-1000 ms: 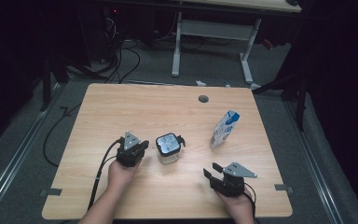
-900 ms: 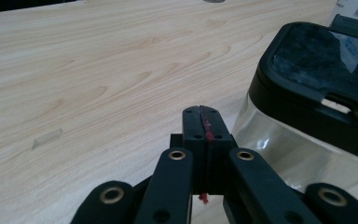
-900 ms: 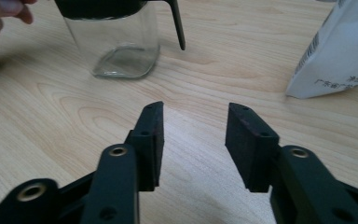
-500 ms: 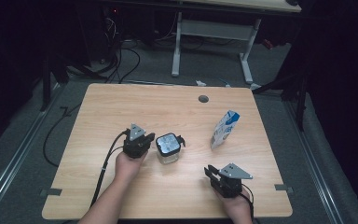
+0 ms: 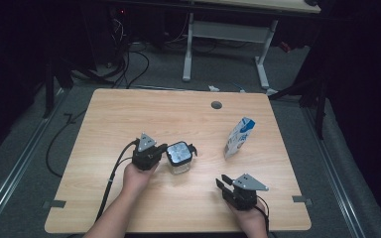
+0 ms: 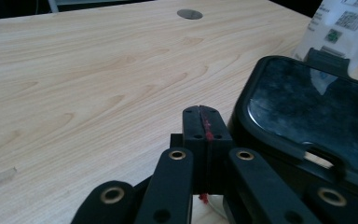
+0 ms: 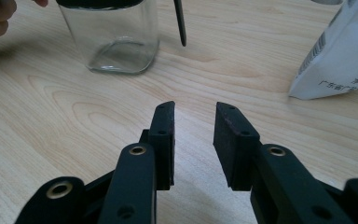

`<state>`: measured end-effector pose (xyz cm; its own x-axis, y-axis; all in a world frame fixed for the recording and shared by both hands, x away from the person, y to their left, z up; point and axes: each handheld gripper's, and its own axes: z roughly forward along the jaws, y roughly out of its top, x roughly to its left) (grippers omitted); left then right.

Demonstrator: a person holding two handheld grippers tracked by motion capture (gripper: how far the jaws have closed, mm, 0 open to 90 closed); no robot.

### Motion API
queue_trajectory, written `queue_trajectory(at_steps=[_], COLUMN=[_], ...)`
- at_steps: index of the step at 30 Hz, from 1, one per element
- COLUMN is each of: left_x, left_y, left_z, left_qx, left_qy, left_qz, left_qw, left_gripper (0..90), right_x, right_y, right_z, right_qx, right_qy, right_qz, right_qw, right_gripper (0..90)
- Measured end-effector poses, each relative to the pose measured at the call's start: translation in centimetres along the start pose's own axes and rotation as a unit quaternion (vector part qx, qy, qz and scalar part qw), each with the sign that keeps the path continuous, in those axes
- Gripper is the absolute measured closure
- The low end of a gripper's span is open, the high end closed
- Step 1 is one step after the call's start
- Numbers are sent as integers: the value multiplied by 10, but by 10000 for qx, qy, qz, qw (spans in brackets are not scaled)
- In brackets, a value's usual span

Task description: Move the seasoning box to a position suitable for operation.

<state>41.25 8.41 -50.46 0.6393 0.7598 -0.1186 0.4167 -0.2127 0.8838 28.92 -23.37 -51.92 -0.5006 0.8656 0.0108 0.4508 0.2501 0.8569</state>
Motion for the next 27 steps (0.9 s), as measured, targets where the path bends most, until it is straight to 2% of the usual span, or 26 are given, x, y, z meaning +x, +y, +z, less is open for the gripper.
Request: queue_trajectory(at_steps=[8, 9, 12, 14, 19, 27], left_x=[-14, -17, -23, -28, -40, -56], left_y=[-8, -8, -11, -14, -21, -24], left_z=[-10, -12, -15, -18, -23, -26], left_qx=[-30, -29, -81, -77, -76, -112], left_qy=[-121, -120, -198, -185, -302, -444], left_qz=[66, 129, 102, 173, 216, 265], left_qw=[9999, 9998, 9997, 9996, 9993, 9986], left_gripper=[900, 900, 900, 900, 900, 900], right_x=[1, 0, 0, -1, -2, -3], right_y=[-1, -1, -1, -1, -1, 0], right_z=[2, 1, 1, -1, -1, -1], right_qx=[18, 22, 11, 2, -4, 4], right_qy=[23, 20, 23, 25, 24, 31], right_qz=[-5, -10, -7, 5, 21, 40], right_qw=[10000, 10000, 10000, 10000, 10000, 10000], right_gripper=[660, 655, 654, 649, 646, 643])
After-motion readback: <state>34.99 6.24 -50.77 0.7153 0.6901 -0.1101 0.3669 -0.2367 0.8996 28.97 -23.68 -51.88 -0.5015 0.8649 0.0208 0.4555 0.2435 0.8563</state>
